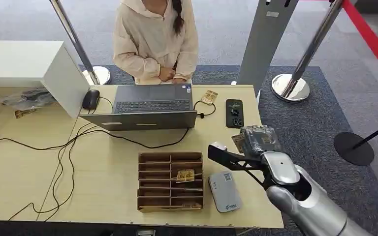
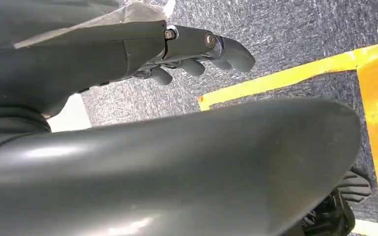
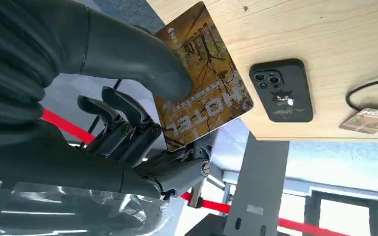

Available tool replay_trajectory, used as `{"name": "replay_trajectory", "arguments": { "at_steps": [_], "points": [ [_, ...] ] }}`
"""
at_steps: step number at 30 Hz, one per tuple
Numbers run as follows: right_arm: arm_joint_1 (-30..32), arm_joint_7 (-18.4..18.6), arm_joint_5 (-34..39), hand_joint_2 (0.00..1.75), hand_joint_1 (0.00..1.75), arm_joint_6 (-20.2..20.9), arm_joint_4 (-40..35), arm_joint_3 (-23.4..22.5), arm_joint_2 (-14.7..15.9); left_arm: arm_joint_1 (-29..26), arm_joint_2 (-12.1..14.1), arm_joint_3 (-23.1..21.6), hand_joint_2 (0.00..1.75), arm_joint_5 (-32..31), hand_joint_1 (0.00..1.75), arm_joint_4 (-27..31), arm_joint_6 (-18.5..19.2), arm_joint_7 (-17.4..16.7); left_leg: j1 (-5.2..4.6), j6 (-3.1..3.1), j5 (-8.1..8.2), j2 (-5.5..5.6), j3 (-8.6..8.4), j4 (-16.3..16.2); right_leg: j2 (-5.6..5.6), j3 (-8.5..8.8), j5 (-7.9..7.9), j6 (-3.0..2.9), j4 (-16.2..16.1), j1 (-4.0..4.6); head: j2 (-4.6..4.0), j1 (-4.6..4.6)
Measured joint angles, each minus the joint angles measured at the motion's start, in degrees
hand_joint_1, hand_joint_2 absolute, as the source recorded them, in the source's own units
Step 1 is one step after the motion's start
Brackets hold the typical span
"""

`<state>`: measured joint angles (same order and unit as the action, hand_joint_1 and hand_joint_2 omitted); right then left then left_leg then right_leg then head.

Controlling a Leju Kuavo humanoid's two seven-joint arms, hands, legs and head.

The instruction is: Pass the card to the sensor for recognition and then transmit it.

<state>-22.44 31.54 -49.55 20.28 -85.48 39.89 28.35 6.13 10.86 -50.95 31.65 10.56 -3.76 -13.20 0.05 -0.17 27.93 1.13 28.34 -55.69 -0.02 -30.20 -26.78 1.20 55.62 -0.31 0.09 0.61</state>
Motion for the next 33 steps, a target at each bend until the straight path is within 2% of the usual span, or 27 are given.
{"name": "replay_trajectory", "arguments": {
  "at_steps": [17, 29, 33],
  "points": [
    [3.94, 0.39, 0.48, 1.75, 1.75, -0.99, 1.44, -3.56, 1.92, -0.04, -0.07, 0.13, 0.00, 0.96, 0.00, 0.00, -0.44, -0.04, 0.00, 0.00, 0.00, 0.00, -0.01, 0.00, 0.00, 0.00, 0.00, 0.00, 0.00, 0.00, 0.00, -0.02],
    [5.54, 0.28, 1.49, 1.75, 1.75, 0.94, 1.68, -4.35, 1.86, -0.02, -0.09, 1.29, 0.00, 1.38, 0.00, 0.00, -0.63, 0.00, 0.00, 0.00, 0.00, 0.00, 0.00, 0.00, 0.00, 0.00, 0.00, 0.00, 0.00, 0.00, 0.00, 0.00],
    [5.54, -0.09, 3.93, 1.75, 1.75, 2.93, 1.94, -3.89, 1.44, 0.00, -0.09, 1.35, 0.00, 1.38, 0.00, 0.00, -0.72, 0.02, 0.00, 0.00, 0.00, 0.00, 0.00, 0.00, 0.00, 0.00, 0.00, 0.00, 0.00, 0.00, 0.00, 0.00]
  ]
}}
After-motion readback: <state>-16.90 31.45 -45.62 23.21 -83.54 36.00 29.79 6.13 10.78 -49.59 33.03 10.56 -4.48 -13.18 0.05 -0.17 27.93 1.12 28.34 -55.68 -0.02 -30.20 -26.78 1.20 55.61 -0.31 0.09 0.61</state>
